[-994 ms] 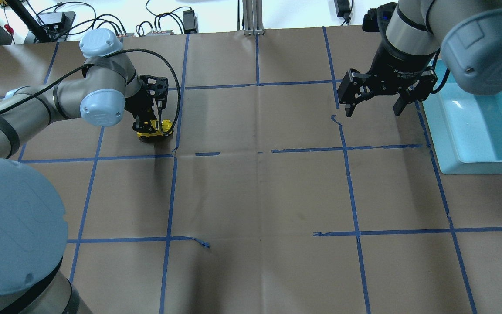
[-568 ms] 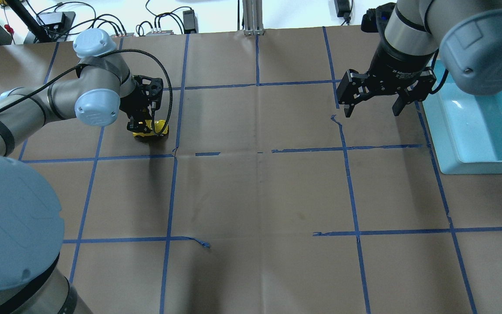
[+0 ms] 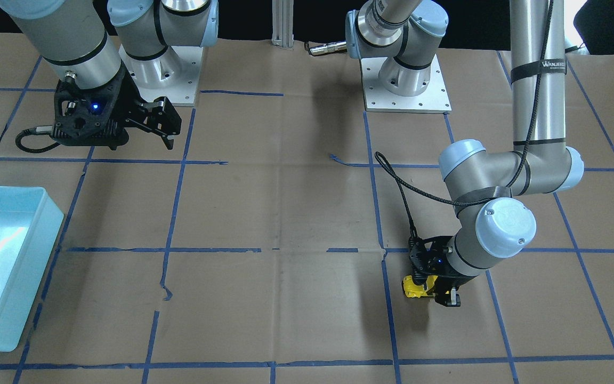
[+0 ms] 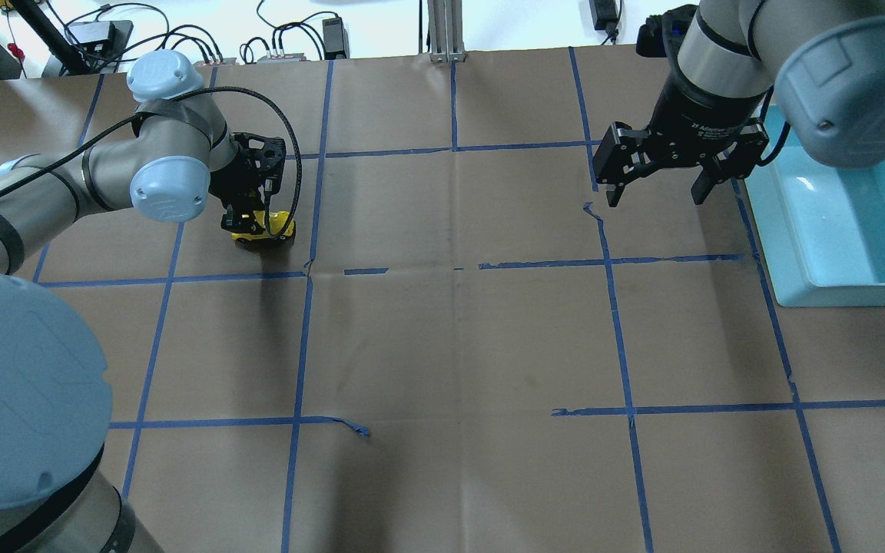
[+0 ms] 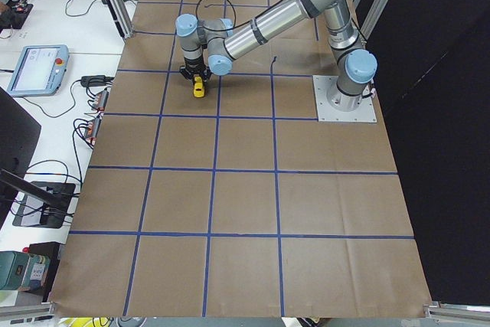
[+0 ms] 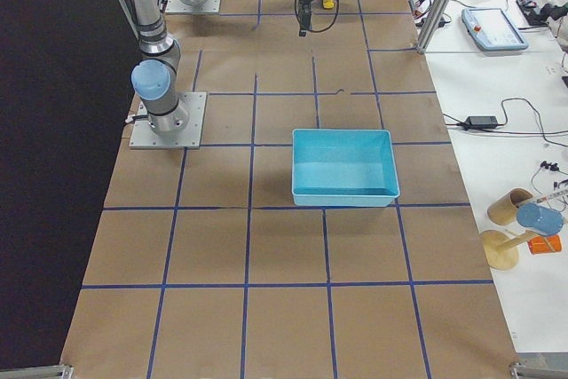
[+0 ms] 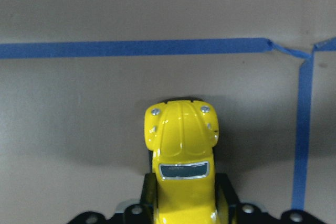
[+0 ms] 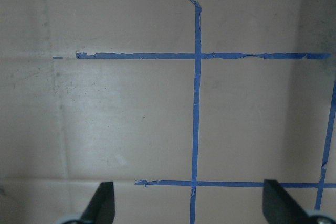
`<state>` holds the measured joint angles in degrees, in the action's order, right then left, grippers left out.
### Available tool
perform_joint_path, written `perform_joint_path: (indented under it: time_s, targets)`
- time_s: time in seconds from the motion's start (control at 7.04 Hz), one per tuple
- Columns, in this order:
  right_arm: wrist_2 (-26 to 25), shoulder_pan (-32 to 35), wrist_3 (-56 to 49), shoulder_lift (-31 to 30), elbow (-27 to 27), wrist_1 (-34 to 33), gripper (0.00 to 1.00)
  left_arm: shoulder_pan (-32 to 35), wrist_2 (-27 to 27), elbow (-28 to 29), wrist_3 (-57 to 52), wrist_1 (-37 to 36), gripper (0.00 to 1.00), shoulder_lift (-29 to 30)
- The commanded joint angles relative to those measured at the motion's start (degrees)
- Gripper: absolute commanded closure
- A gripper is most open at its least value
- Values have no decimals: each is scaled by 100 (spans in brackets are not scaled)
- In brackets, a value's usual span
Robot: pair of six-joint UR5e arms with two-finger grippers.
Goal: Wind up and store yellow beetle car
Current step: 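Pull the gripped yellow car backward along the table with the left gripper, then release the car and raise the left gripper away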
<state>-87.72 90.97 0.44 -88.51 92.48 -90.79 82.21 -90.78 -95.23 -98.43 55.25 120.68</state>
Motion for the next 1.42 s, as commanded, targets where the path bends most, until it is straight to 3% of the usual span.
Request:
perform_joint_path:
  time_s: [0.0, 0.43, 0.57, 0.71, 0.99, 1.28]
  targets:
    - [0, 0, 9, 1, 6, 0, 0, -161, 34, -13, 0, 12, 98, -1]
    - [0, 9, 9, -8, 6, 0, 0, -170, 52, -13, -9, 3, 94, 8]
    - [0, 9, 18, -8, 6, 0, 0, -127, 61, -13, 8, 3, 27, -1]
    - [0, 9, 26, -8, 6, 0, 0, -118, 122, -13, 35, 3, 1, -36]
    - [0, 9, 27, -8, 6, 0, 0, 40, 157, 39, 375, 99, 1, -255]
    - [0, 9, 27, -8, 6, 0, 0, 539, 342, 188, 2282, 755, 1, -806]
